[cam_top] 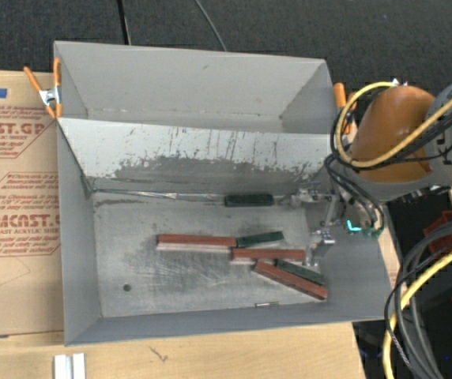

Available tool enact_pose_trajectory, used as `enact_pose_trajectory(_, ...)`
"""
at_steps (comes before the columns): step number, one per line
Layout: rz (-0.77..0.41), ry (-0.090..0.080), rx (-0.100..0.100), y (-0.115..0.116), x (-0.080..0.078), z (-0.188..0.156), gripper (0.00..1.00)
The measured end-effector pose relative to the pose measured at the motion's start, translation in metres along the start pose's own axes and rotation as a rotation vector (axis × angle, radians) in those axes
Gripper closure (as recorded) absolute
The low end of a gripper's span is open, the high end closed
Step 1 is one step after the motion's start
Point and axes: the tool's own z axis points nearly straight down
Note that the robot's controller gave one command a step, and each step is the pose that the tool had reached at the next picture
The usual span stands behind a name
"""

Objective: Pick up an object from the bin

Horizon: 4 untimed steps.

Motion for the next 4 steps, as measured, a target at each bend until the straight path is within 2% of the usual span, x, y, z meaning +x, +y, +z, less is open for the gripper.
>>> enact_pose_trajectory(1, -0.001, -0.007, 0.001, 0.0, -0.002, -0.004, 0.0)
enact_pose_trajectory(2, 0.044, -0.024, 0.005, 0.013, -0.004, 0.077, 1.0)
enact_pose_trajectory(3, 0.044, -0.024, 0.005, 0.013, -0.004, 0.077, 1.0)
enact_pose_trajectory(4, 0.054, -0.013, 0.0, 0.022, -0.012, -0.094, 1.0)
